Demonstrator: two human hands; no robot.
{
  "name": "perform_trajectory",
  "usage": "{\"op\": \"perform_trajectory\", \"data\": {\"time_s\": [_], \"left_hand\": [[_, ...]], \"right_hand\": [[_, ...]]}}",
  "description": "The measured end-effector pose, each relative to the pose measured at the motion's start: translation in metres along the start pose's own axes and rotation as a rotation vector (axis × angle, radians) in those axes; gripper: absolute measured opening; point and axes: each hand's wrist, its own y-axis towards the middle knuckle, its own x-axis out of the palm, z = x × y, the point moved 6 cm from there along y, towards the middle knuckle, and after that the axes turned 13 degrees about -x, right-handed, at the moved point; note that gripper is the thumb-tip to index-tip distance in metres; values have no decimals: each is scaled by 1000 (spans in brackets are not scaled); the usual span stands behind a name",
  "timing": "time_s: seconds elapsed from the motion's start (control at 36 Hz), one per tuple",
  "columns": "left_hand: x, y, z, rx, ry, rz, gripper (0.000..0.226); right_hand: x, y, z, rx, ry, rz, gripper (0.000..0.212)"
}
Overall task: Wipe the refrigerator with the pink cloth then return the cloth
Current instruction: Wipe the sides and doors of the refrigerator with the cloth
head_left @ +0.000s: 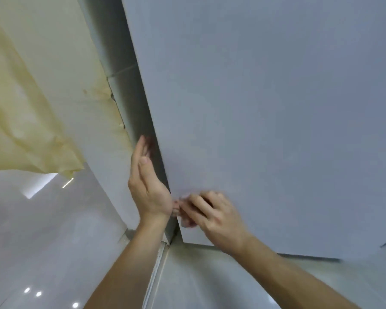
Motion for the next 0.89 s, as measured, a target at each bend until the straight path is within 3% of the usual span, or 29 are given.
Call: {"op": "perform_trajectory", "data": {"time_s": [0.11,0.25,0.36,0.47,0.61,0.72,0.81,0.89], "left_hand": [[13,-25,-13,156,267,-111,56],[29,-50,-23,343,523,-100,83],[40,-62,-24,497,657,-43,83],[55,-71,-18,563,648,-66,77],[76,-87,-7,610,596,-77,72],[90,-95,-6,611,561,-85,70],[95,-99,-6,603,550,-80,71],[98,-100,-7,583,564,-74,74]], "right_hand": [[9,-67,-2,-55,58,-146,23],[-22,-65,16,46,65,-126,30],[-81,-40,55,241,-47,86,26],[-166,-6,112,387,-241,362,26],[-214,0,148,445,-357,490,32],[-171,-42,122,331,-305,372,24],[-129,-110,91,176,-200,114,18],[-107,-185,76,145,-100,-154,19]]}}
